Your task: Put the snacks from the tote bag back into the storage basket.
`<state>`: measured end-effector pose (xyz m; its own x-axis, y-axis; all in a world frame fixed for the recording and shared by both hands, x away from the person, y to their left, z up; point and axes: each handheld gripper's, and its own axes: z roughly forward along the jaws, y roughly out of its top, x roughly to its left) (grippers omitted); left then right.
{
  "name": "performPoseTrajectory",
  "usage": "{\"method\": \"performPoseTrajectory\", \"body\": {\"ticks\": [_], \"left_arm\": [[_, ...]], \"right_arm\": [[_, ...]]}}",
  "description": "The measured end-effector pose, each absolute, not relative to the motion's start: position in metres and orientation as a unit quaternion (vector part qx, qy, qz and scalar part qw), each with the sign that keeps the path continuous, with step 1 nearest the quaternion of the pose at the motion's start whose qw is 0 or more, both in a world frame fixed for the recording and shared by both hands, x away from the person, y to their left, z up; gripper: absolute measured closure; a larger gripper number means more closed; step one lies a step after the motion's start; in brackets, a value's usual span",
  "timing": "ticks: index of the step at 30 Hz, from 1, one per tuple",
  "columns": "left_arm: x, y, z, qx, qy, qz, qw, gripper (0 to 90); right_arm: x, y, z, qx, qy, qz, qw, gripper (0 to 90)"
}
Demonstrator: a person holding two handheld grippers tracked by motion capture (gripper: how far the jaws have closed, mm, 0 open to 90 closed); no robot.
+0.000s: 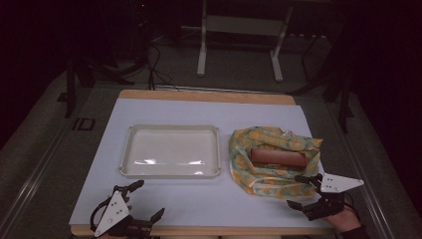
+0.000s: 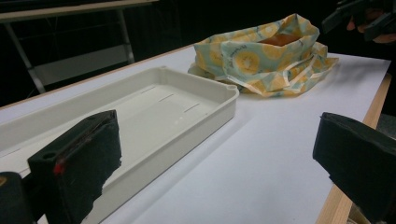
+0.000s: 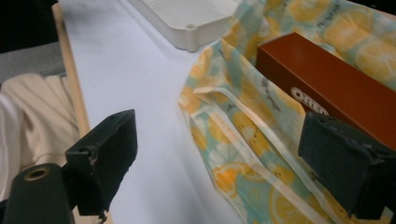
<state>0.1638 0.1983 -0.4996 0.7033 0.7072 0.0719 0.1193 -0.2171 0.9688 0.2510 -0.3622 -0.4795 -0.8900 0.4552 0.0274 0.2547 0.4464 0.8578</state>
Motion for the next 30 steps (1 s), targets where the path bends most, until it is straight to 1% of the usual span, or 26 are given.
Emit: {"method": "performPoseTrajectory", "body": {"ticks": [6,10,13,23,25,30], "left_arm": [[0.164,0.198,-0.500,0.735,0.279,0.260,0.560,1.3],[0.164,0.198,-0.500,0.734,0.279,0.261,0.561,1.3],[0.164,0.198,-0.500,0.734,0.279,0.261,0.561,1.3],[0.164,0.198,-0.500,0.734,0.278,0.261,0.562,1.3],[0.164,0.198,-0.499,0.733,0.278,0.262,0.563,1.3],[0.164,0.199,-0.499,0.733,0.279,0.263,0.562,1.3]], "right_arm": [[0.254,-0.357,-0.465,0.182,0.851,0.477,0.121,13.7],[0.257,-0.357,-0.458,0.173,0.851,0.481,0.124,14.4],[0.262,-0.357,-0.449,0.165,0.851,0.481,0.129,16.0],[0.277,-0.358,-0.435,0.161,0.854,0.473,0.146,16.1],[0.284,-0.359,-0.427,0.158,0.855,0.469,0.154,17.7],[0.293,-0.360,-0.419,0.157,0.857,0.464,0.163,18.0]]}}
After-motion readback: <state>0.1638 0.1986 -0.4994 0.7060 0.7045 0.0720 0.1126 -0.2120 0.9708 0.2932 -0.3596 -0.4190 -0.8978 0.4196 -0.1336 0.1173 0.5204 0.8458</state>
